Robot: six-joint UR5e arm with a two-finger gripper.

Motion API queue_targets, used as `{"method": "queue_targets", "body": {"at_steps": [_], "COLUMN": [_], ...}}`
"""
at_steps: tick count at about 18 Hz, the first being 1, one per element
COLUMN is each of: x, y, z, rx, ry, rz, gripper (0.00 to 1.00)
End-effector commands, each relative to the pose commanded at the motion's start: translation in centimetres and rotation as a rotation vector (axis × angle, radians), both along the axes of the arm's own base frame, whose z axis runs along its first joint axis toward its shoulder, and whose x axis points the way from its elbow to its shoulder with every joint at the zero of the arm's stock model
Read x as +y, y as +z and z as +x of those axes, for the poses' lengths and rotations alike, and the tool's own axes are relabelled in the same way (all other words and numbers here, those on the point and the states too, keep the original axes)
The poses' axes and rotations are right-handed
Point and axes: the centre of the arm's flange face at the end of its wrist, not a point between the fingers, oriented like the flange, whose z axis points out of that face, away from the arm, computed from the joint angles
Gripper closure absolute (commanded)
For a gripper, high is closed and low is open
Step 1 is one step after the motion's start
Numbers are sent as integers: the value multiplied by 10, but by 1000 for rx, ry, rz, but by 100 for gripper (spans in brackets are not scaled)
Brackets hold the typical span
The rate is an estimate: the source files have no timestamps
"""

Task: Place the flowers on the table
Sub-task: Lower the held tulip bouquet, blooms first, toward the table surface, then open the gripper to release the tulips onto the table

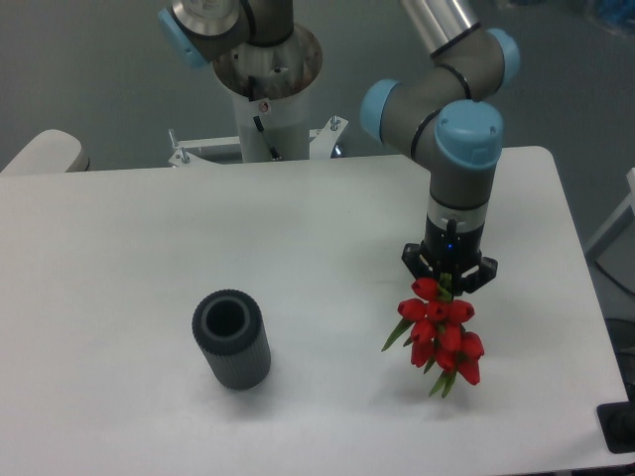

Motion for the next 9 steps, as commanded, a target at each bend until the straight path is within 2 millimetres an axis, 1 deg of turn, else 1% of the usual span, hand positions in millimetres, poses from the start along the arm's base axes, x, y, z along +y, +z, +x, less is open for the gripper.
{"method": "queue_targets", "body": {"at_steps": [5, 7, 8, 9], "x": [3, 4, 5, 11], "y": [-12, -19, -24, -25], "z": [-6, -9, -9, -7], "rx": [-11, -17, -16, -9], "ry": [-3, -1, -2, -11], "rz": [-8, -19, -36, -49], "gripper": [72, 72, 72, 72]}}
